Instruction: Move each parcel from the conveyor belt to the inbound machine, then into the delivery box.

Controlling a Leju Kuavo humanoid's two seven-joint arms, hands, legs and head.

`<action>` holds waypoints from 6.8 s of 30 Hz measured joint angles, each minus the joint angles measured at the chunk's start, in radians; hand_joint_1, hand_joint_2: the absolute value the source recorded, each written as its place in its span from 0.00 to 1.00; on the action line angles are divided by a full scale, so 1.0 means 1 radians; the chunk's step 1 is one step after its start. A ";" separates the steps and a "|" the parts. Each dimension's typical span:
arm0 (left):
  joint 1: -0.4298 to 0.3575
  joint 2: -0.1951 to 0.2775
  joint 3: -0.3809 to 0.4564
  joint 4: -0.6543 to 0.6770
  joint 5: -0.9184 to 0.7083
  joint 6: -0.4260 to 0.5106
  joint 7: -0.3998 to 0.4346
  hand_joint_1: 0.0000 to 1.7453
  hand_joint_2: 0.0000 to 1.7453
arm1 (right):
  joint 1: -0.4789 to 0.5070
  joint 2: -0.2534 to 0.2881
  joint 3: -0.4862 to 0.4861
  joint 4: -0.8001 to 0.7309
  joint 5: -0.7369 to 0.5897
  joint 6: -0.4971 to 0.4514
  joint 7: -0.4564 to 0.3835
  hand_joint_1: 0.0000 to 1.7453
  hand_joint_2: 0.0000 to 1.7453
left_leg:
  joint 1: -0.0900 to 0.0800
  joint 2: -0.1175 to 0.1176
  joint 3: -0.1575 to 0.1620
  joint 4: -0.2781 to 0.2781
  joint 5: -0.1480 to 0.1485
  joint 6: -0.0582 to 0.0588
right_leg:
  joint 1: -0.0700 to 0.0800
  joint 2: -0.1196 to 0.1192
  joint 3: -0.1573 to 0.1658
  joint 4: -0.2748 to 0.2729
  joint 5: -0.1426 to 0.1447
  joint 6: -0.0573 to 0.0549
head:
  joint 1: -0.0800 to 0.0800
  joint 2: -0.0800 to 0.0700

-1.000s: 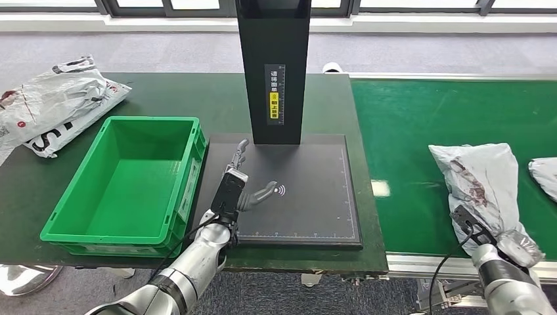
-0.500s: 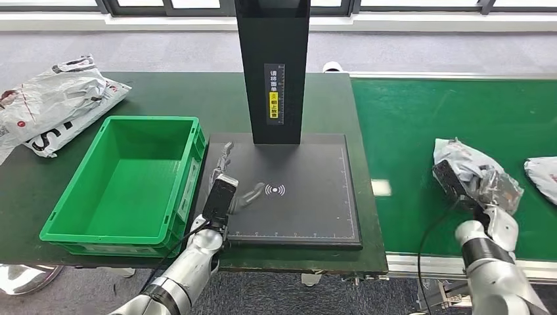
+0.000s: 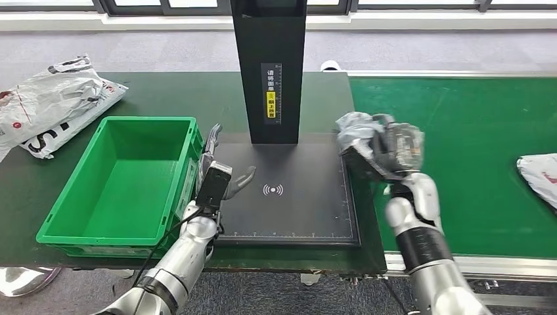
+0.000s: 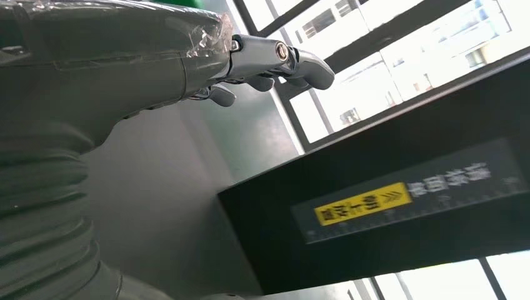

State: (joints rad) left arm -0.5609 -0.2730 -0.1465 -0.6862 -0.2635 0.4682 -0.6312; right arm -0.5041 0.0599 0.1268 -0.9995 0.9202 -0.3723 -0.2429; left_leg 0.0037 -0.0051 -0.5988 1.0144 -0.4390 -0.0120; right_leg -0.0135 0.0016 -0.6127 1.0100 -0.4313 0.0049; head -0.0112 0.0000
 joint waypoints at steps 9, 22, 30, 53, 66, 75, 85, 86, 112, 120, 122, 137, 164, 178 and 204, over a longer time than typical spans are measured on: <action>-0.029 -0.017 0.000 -0.008 -0.010 -0.015 -0.002 0.00 1.00 | 0.017 0.090 0.483 -0.048 -0.144 0.114 0.030 1.00 1.00 | 0.001 -0.001 -0.003 -0.001 0.001 -0.002 | 0.001 -0.001 -0.002 0.000 0.000 -0.001 | 0.000 0.000; -0.031 -0.015 0.000 -0.003 0.012 -0.032 -0.009 0.00 1.00 | -0.009 0.124 0.618 0.050 -0.300 0.196 0.038 0.00 1.00 | 0.000 -0.001 -0.003 0.000 0.001 -0.002 | 0.000 -0.001 -0.003 0.000 0.001 -0.001 | 0.000 0.000; -0.031 -0.009 0.000 -0.002 0.059 -0.032 -0.042 0.00 1.00 | 0.000 0.114 0.589 0.057 -0.398 0.014 -0.022 0.00 1.00 | 0.000 -0.001 -0.003 0.000 0.001 -0.002 | 0.000 -0.001 -0.003 0.000 0.001 -0.001 | 0.000 0.000; -0.090 0.036 -0.384 0.236 -0.482 -0.405 0.257 0.50 1.00 | -0.012 0.024 0.065 0.152 -0.929 -0.016 -0.328 0.00 1.00 | -0.001 -0.002 -0.002 0.001 0.001 -0.002 | -0.001 -0.002 -0.002 0.000 0.002 0.000 | 0.000 0.000; -0.131 0.034 -0.480 0.264 -0.443 -0.152 0.269 1.00 1.00 | 0.106 0.002 -0.003 0.031 -0.849 -0.041 -0.277 0.00 1.00 | -0.001 -0.002 0.004 0.001 0.001 -0.001 | -0.001 -0.003 0.004 -0.001 0.002 0.000 | 0.000 0.000; -0.141 0.046 -0.325 0.141 -0.322 0.107 0.202 1.00 1.00 | 0.165 0.002 -0.005 -0.026 -0.842 -0.049 -0.285 0.00 1.00 | 0.000 -0.001 -0.002 0.001 0.003 -0.002 | 0.000 -0.001 -0.002 0.000 0.003 -0.001 | 0.000 0.000; -0.201 0.087 0.075 -0.199 -0.961 0.228 0.381 1.00 1.00 | 0.212 0.002 -0.014 -0.026 -0.861 -0.079 -0.318 0.00 1.00 | 0.000 0.001 -0.003 0.000 0.003 -0.004 | 0.000 0.002 -0.005 0.000 0.004 -0.002 | 0.000 0.000; -0.202 0.087 0.111 -0.217 -0.991 0.228 0.391 1.00 1.00 | 0.215 0.002 -0.015 -0.026 -0.861 -0.082 -0.320 0.00 1.00 | 0.000 0.002 -0.003 0.000 0.003 -0.004 | 0.000 0.003 -0.005 0.000 0.004 -0.002 | 0.000 0.000; -0.246 0.334 0.081 0.243 -1.210 -0.257 0.870 0.00 0.50 | 0.385 -0.007 -0.125 -0.264 -0.780 -0.010 -0.205 0.00 1.00 | 0.001 0.003 -0.006 -0.001 0.004 -0.006 | 0.002 0.003 -0.009 0.000 0.006 -0.005 | 0.000 0.000; -0.259 0.324 0.257 0.233 -0.842 0.057 0.655 0.00 0.00 | 0.400 -0.015 -0.143 -0.288 -0.705 0.006 -0.127 0.00 0.00 | 0.001 0.004 -0.007 -0.001 0.005 -0.006 | 0.004 0.003 -0.010 0.000 0.006 -0.005 | 0.000 0.000; -0.268 0.321 0.322 0.217 -0.702 0.131 0.537 0.00 0.00 | 0.396 -0.020 -0.143 -0.282 -0.700 0.012 -0.125 0.00 0.50 | 0.002 0.004 -0.006 -0.001 0.005 -0.006 | 0.004 0.003 -0.010 0.000 0.006 -0.005 | 0.000 0.000; -0.223 0.177 0.366 0.058 -0.152 -0.179 0.245 0.00 1.00 | 0.380 -0.092 -0.207 -0.182 -0.519 -0.145 -0.047 0.00 1.00 | -0.001 -0.001 -0.008 0.000 0.004 -0.004 | 0.000 -0.001 -0.008 -0.001 0.006 -0.004 | 0.000 0.000; -0.260 0.238 0.010 0.319 -0.588 -0.189 0.779 0.25 0.75 | 0.260 -0.179 -0.353 0.071 -0.386 -0.030 -0.046 0.00 1.00 | 0.000 -0.001 -0.005 -0.003 0.006 -0.005 | 0.000 -0.002 -0.006 0.000 0.006 -0.005 | 0.000 0.000; -0.321 0.257 -0.285 0.327 -0.922 -0.198 0.898 1.00 1.00 | 0.223 -0.176 -0.363 0.104 -0.381 -0.009 -0.076 0.00 1.00 | -0.001 -0.003 0.000 -0.003 0.007 -0.003 | -0.001 -0.006 -0.001 0.000 0.006 -0.004 | 0.000 0.000; -0.334 0.416 0.071 0.298 -1.120 -0.104 1.061 1.00 1.00 | 0.247 -0.158 -0.405 0.092 -0.414 0.023 -0.079 0.00 1.00 | 0.000 0.001 -0.008 -0.003 0.008 -0.007 | 0.003 0.001 -0.011 0.000 0.007 -0.006 | 0.000 0.000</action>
State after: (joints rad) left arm -0.8947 0.1435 -0.0754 -0.3879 -1.3832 0.3644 0.4298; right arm -0.2569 -0.0981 -0.2781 -0.9072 0.5065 -0.3494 -0.3215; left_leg 0.0042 -0.0039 -0.6071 1.0115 -0.4313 -0.0187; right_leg -0.0106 0.0028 -0.6234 1.0098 -0.4241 -0.0015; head -0.0113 0.0000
